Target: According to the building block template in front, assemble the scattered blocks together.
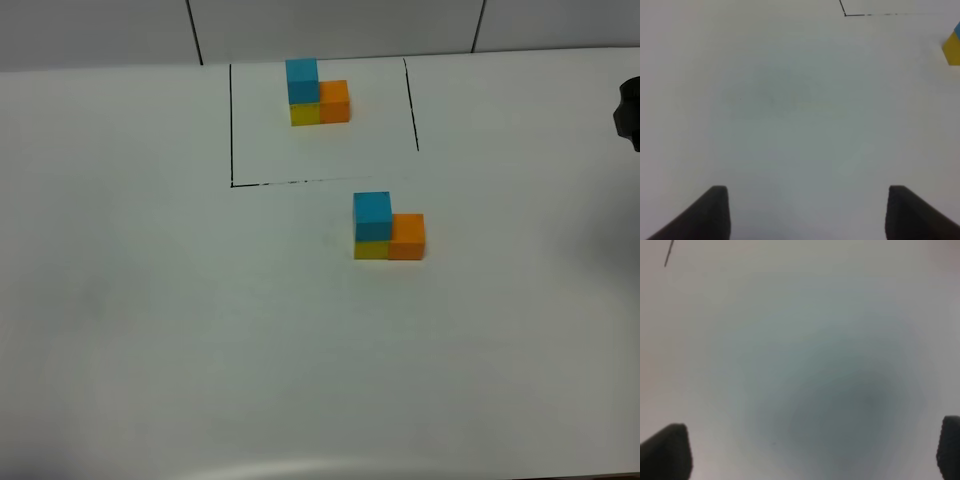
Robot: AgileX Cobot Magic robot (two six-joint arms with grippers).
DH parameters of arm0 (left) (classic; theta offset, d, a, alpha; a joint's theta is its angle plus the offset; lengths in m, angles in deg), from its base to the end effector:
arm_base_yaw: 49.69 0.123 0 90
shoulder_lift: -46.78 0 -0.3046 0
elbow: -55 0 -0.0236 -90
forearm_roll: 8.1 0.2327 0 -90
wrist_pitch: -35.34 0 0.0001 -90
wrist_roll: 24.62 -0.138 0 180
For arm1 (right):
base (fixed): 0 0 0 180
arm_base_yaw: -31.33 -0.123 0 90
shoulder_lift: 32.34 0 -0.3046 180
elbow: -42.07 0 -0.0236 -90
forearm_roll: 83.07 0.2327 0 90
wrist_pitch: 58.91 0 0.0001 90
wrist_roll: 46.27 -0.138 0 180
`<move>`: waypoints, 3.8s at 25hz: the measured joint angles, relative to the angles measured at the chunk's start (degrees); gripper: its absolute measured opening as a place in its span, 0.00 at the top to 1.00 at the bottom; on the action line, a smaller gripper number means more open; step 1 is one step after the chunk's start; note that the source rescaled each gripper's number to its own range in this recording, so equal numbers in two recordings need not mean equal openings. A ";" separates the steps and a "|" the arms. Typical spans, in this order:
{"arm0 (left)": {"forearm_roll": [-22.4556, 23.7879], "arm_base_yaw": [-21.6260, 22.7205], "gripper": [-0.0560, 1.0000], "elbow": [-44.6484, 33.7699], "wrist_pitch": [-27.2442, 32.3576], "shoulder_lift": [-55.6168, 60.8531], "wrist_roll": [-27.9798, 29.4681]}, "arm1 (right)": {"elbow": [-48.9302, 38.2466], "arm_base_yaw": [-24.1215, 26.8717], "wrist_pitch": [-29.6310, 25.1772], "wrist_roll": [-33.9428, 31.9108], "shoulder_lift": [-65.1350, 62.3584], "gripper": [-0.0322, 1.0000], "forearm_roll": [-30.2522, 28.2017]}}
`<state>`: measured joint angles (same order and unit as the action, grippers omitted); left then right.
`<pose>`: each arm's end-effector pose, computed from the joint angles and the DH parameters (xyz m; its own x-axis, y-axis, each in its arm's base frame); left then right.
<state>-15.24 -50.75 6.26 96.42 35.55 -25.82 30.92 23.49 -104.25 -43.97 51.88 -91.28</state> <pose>0.0083 -0.0152 0.2488 -0.5169 -0.0298 -0.8555 0.0914 0.9918 -0.0897 0.2898 0.0257 0.3219 -0.7458 -0.2440 -0.6199 -0.1783 0.9697 -0.1672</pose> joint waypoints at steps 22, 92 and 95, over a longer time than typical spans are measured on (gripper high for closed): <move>0.00 0.00 0.57 0.00 0.00 0.00 0.00 | -15.83 4.86 0.35 -7.89 -32.38 0.00 -1.40; 0.00 0.00 0.57 0.00 0.00 0.00 0.00 | -37.81 5.72 -15.47 -8.27 -77.39 0.23 6.39; 0.00 0.00 0.57 0.00 0.00 0.00 0.00 | -37.81 5.72 -15.47 -8.27 -77.39 0.23 6.39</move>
<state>-15.24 -50.75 6.26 96.42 35.55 -25.82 -6.89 29.21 -119.72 -52.24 -25.51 -84.89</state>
